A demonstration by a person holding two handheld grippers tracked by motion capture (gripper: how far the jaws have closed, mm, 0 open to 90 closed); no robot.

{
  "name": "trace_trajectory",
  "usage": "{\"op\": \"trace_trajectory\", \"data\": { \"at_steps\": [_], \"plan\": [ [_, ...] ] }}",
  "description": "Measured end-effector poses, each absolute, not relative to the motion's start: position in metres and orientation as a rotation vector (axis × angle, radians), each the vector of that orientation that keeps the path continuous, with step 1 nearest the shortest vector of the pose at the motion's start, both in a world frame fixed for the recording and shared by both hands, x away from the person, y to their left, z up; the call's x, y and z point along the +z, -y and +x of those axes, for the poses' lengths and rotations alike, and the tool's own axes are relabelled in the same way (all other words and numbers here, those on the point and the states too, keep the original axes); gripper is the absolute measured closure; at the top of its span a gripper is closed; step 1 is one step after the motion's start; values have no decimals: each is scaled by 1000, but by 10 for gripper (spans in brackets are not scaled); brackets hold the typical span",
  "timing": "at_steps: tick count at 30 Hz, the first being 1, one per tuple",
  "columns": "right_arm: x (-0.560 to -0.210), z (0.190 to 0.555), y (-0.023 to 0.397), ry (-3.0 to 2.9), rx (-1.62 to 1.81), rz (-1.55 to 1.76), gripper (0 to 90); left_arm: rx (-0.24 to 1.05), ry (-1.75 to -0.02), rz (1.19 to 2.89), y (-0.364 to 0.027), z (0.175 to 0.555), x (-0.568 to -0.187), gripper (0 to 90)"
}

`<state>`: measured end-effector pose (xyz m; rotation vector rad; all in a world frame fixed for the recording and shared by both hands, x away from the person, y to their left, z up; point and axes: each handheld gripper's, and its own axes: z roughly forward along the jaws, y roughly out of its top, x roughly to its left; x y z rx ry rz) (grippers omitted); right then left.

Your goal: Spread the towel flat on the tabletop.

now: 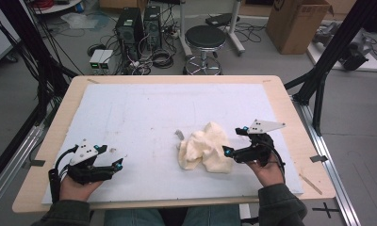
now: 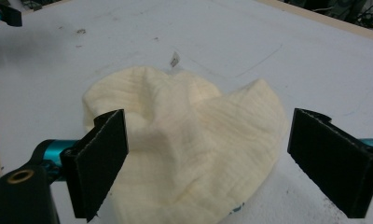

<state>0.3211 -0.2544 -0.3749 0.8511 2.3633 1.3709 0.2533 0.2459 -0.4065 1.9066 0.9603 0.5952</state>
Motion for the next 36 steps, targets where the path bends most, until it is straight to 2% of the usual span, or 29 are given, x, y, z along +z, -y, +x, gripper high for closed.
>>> {"op": "trace_trajectory", "data": {
  "at_steps": [11,27,36],
  "plan": [
    [-364,335,227,-2448,1349,797,116,597,-961,1909,-247,254,-406,243],
    [-390,356,187,-2622,1224,817,120,595,-960,1906,-248,255,-406,243],
    [-403,366,171,-2689,1123,823,180,593,-957,1905,-247,256,-406,243]
  ]
}}
